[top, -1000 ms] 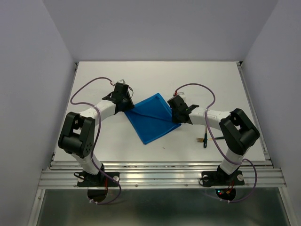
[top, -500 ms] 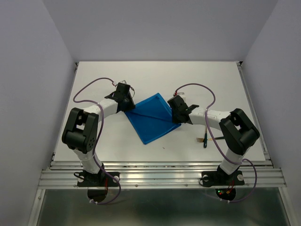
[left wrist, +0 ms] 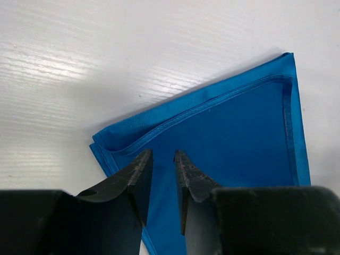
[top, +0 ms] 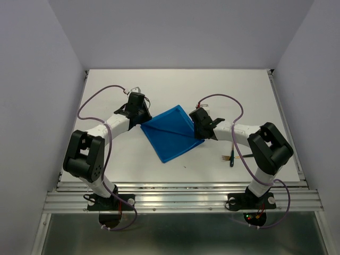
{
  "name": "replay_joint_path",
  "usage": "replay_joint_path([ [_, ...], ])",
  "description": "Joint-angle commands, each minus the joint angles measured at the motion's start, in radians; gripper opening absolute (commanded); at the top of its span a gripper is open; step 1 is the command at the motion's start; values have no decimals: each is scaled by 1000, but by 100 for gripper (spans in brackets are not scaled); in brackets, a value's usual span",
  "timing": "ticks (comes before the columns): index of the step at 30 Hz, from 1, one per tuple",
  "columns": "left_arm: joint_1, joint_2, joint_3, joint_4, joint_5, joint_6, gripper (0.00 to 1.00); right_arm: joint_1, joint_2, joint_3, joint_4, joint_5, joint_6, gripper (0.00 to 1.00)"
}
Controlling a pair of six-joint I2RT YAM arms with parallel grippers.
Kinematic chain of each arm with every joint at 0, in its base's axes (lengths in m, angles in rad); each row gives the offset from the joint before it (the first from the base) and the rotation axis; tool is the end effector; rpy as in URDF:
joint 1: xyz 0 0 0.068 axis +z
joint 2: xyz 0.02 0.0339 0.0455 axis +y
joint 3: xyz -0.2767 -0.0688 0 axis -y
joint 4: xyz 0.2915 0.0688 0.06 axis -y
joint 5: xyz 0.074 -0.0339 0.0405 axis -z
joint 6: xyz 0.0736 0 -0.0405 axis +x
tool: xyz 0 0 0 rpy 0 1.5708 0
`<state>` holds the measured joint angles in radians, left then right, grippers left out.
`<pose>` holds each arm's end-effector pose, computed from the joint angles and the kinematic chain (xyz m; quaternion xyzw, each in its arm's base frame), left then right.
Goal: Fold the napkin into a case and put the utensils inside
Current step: Smooth out the upper triangle-folded napkin at the center of the board, then rotate the upper triangle-folded napkin at the center of the board.
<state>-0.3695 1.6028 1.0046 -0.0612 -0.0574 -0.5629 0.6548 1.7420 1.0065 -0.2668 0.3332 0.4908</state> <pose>0.3933 -0.1478 0.1851 -0.0992 0.8922 -0.1747 0.4045 0.3326 0.2250 0.1141 -0.0312 0.9472 0.0161 0.3187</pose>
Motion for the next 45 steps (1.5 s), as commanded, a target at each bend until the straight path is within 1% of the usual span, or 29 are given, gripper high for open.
replay_joint_path([
  [1, -5, 0, -24, 27, 5, -3, 35, -3, -12, 0, 11, 7, 11, 1],
  [5, -5, 43, -21, 40, 7, -8, 35, -3, -16, -5, 11, 9, 11, 1],
  [11, -5, 91, -27, 44, -51, -23, 34, -3, -21, -11, 9, 7, 14, 1],
  [22, -6, 157, -31, 52, -97, -43, 34, -3, -12, -28, 11, 3, 15, 1],
  [28, -6, 141, -31, 51, -114, -48, 34, -3, -10, -52, 15, 3, 22, 1],
  [32, -6, 137, 17, 29, -122, -34, 34, -3, -35, -78, 17, -26, 41, 1],
  [36, -6, 147, 90, 3, -130, -5, 34, 11, -97, -143, 49, -126, 118, 1],
  [37, -6, 158, 110, -14, -133, 6, 34, 35, -108, -169, 66, -155, 138, 1],
  [40, -6, 183, 186, -37, -130, 21, 34, 110, -127, -181, 72, -161, 215, 1],
  [42, -6, 197, 241, -46, -121, 32, 34, 140, -130, -174, 77, -172, 268, 1],
  [43, -8, 206, 259, -55, -108, 35, 34, 166, -130, -167, 80, -187, 278, 1],
  [45, -11, 212, 308, -68, -102, 41, 34, 175, -140, -132, 72, -184, 288, 2],
])
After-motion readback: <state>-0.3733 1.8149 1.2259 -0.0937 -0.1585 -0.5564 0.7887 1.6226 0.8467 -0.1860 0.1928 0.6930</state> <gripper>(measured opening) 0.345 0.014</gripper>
